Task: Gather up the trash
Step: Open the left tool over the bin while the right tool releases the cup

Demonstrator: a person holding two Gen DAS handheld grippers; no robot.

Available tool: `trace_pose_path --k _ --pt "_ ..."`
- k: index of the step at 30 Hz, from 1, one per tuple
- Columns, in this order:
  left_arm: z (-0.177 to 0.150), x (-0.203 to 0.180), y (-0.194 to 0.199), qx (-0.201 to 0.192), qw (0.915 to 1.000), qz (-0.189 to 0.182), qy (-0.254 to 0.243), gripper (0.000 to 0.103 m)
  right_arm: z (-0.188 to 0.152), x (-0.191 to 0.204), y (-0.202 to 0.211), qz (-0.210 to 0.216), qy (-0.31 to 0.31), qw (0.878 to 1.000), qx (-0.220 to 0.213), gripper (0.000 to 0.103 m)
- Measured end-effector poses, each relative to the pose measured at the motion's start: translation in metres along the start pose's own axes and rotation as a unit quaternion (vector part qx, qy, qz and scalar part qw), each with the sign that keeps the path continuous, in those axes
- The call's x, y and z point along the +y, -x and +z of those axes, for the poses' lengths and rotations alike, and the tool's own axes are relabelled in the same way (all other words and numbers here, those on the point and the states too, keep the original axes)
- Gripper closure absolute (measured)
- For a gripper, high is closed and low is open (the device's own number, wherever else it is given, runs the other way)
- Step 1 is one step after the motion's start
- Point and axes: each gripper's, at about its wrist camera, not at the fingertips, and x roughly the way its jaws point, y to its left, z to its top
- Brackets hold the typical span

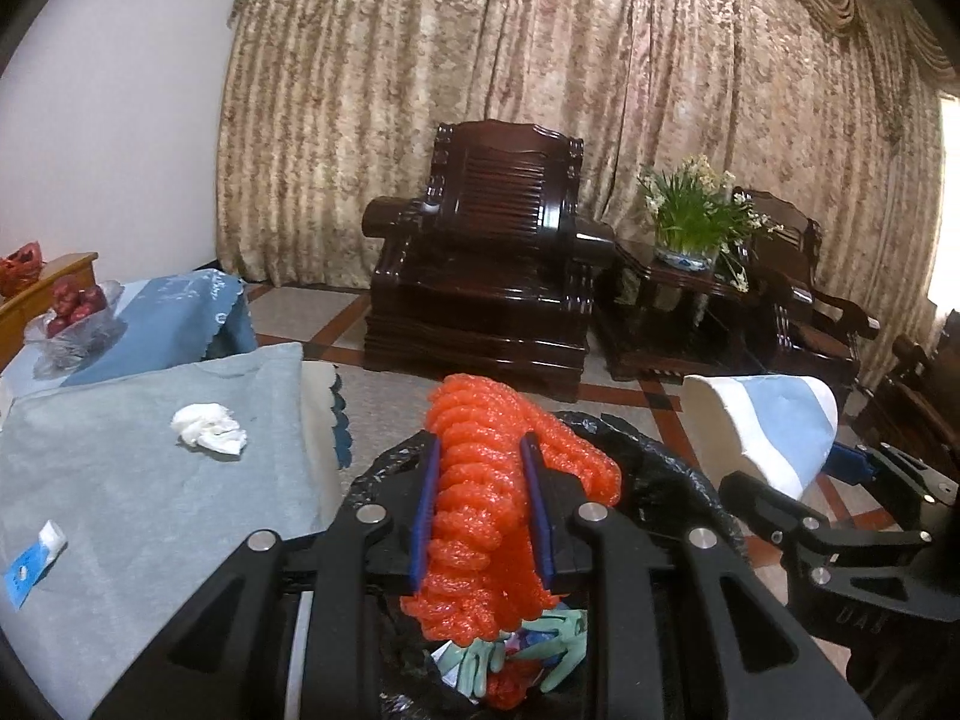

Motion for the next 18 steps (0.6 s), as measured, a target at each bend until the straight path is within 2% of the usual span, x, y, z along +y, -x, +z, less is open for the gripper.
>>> trace_pose_path --k 4,6,10,12,15,18 --pt "-0.001 -0.002 -0.010 0.009 1.0000 -0.004 0.000 0.071 -0.003 -0.003 -0.009 -0.005 0.002 1.000 0.008 0.027" --pt "-0.001 -0.001 -0.014 0.016 0.9998 -0.008 0.002 0.063 -0.004 -0.003 -0.013 -0.009 0.007 1.000 0.014 0.017" --pt "-0.004 0.006 -0.018 0.029 0.9994 -0.012 0.012 0.053 -0.007 -0.003 -0.017 -0.019 0.014 1.000 0.019 0.013" --pt "-0.004 0.011 -0.017 0.029 0.9994 -0.010 0.017 0.050 -0.009 -0.003 -0.017 -0.020 0.010 1.000 0.020 0.011" --pt "-0.002 0.017 -0.013 0.022 0.9994 -0.003 0.025 0.034 -0.010 -0.002 -0.014 -0.016 0.005 1.000 0.017 0.007" --pt "0.002 0.025 -0.005 0.012 0.9995 0.005 0.028 0.028 -0.008 0.001 -0.011 -0.011 0.002 1.000 0.013 0.007"
